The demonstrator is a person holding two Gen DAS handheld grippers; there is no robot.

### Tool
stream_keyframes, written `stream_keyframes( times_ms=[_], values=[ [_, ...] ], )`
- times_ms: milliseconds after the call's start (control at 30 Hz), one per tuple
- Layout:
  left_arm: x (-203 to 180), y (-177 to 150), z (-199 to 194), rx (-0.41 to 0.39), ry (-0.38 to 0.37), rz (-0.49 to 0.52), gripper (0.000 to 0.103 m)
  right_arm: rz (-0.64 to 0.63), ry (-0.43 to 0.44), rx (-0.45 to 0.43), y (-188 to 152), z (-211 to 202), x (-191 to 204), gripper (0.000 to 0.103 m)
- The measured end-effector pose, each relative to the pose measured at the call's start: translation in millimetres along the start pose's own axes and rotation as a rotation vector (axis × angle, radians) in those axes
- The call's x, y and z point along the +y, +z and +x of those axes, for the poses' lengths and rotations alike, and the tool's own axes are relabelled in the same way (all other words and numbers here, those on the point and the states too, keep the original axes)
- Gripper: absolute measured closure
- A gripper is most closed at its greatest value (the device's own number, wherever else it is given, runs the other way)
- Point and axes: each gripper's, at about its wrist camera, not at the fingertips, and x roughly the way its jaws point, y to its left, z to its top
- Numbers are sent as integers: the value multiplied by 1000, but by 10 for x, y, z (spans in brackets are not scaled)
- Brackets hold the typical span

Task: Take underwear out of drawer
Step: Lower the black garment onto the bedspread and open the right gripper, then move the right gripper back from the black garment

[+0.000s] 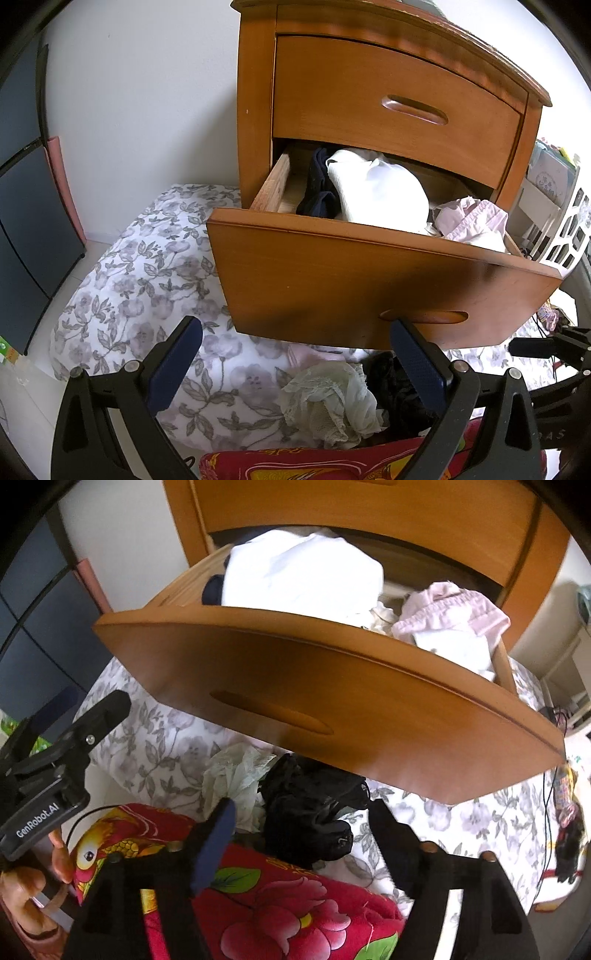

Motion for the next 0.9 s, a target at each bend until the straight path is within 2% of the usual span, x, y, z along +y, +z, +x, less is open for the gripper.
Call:
stream_keyframes(
  times_ms=[200,533,633,900],
  values=[
    [-4,-1,-3,-1,6,6,2,44,-11,-31,-56,-19,-53,1],
    [-1,3,-15,0,24,4,2,160,-32,-137,-118,-140,-249,0],
    [17,4,-12,5,27,-4,2,202,-67,-168,-135,-169,-306,0],
    [44,4,-18,13,25,-18,2,219,-84,-199,-189,-123,-297,0]
  ],
)
